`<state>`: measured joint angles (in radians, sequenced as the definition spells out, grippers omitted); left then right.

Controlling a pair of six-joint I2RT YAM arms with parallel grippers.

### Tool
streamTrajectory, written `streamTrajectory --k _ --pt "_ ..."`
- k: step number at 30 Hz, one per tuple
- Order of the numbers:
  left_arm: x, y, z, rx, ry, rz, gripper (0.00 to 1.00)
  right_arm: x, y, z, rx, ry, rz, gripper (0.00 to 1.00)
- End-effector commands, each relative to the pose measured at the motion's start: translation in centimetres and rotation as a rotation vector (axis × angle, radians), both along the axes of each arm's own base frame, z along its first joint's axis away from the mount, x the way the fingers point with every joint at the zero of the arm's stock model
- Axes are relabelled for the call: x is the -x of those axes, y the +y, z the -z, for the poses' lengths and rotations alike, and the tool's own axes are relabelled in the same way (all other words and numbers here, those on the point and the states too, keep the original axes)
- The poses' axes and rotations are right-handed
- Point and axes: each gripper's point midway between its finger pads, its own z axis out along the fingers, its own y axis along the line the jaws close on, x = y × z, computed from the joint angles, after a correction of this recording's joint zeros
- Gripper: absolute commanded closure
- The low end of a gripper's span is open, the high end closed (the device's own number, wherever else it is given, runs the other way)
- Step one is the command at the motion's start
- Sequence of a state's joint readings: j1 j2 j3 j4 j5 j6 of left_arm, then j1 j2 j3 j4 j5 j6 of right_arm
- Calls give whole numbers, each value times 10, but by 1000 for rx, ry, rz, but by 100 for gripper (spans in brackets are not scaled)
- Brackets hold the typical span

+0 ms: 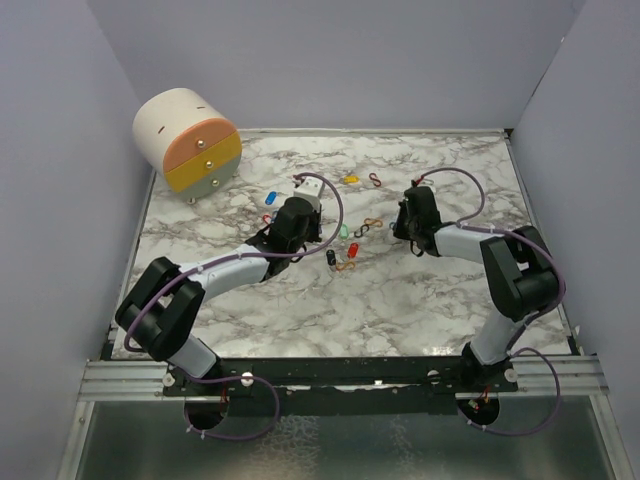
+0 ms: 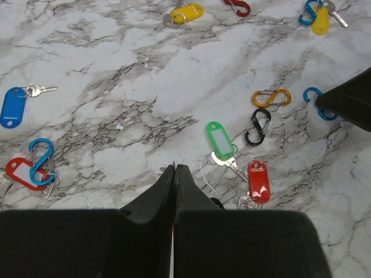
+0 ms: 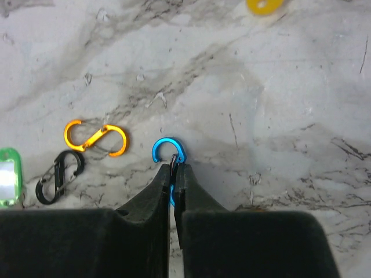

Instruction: Put the keys on the keyring

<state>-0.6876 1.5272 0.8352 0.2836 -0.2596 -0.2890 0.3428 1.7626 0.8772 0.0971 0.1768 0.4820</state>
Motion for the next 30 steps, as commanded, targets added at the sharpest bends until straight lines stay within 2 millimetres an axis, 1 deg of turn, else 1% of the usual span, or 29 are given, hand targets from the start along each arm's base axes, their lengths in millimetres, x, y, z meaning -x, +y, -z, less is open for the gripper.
streamTrajectory --k 1,6,15,18,19,25,30 --pt "-2 -25 -7 45 -20 90 100 6 14 -24 -40 -91 -129 99" --pt "0 -46 -6 38 -24 122 100 18 25 -37 -97 -145 -185 100" --pt "4 -79 -2 37 -24 164 100 29 47 -66 -185 -218 -262 100" --pt "7 -89 -7 46 -35 178 100 34 56 -74 -213 -230 -287 100" --pt "7 -91 3 31 -21 179 100 36 59 -77 -221 -232 -296 100" --pt "9 -100 7 22 -21 194 100 46 76 -85 -251 -240 -341 99" --pt "9 -100 6 19 -24 190 100 50 81 -88 -258 -241 -354 99"
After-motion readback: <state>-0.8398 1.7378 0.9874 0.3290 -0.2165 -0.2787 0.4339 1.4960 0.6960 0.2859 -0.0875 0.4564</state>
